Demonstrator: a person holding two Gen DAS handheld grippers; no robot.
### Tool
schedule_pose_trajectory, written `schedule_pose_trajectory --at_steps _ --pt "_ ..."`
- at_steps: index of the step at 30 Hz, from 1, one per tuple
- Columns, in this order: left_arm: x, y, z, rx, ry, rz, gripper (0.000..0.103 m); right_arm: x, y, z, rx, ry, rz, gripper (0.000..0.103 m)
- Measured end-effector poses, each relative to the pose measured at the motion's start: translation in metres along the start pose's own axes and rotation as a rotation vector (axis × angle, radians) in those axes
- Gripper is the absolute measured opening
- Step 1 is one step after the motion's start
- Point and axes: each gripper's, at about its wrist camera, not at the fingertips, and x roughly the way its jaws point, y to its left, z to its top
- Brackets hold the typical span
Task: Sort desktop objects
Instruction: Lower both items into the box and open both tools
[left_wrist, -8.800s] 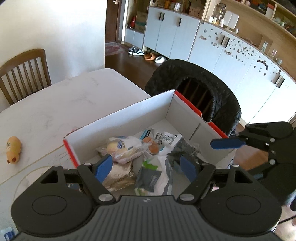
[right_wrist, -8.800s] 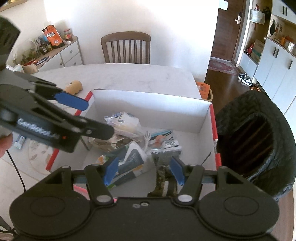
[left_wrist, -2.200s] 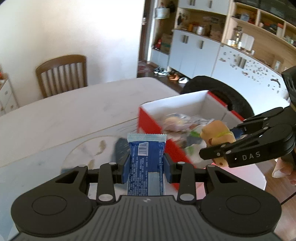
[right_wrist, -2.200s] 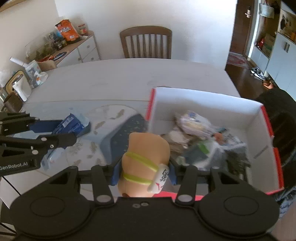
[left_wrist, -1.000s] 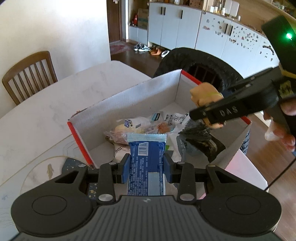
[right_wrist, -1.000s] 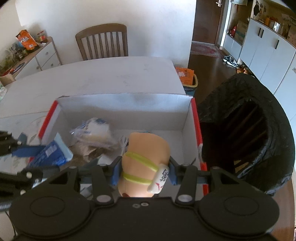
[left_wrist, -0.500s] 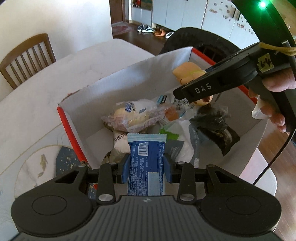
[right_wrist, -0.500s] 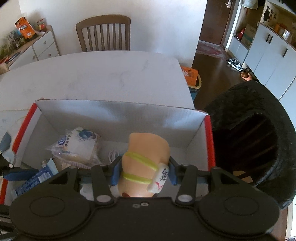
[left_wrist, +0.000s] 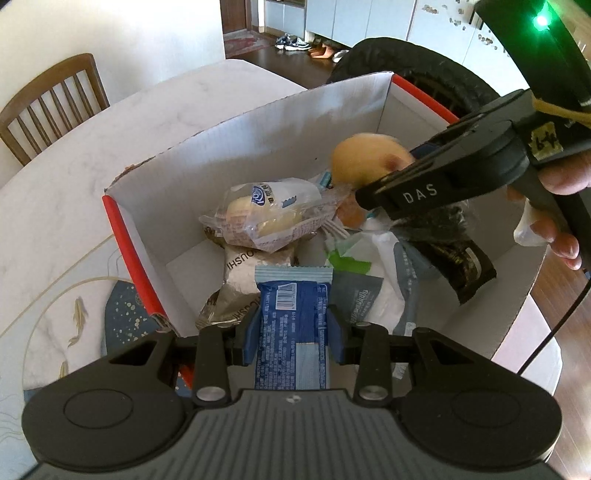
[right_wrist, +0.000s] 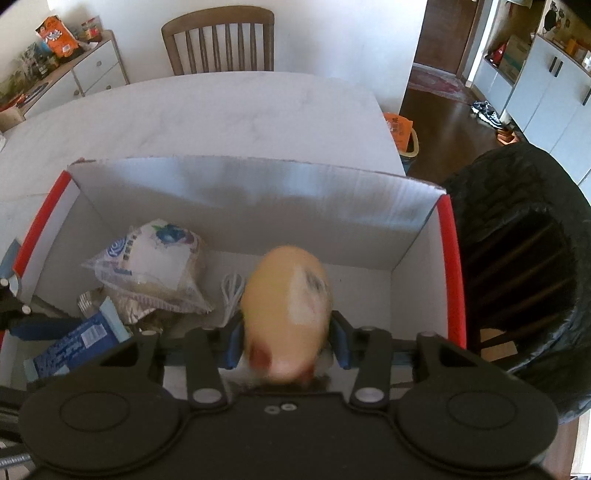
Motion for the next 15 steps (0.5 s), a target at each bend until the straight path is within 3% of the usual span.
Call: schedule_pose_trajectory --at_steps 8,12,15 --pt "-0.007 0.000 -0.001 -0.008 -0.031 -0.017 0.054 -0.013 -0.009 -0.005 0.022 -0.042 0.014 0.061" --pt "-0.015 -0.002 -0.003 0.005 -0.052 -0.002 0.063 -0.022 -0.008 -0.004 0.020 -0.057 0.028 0.063" --pt "-0.022 -0.001 -0.004 -0.010 -0.064 -0.006 0.063 -0.031 -0.007 -0.003 0.017 -0.066 0.045 0.063"
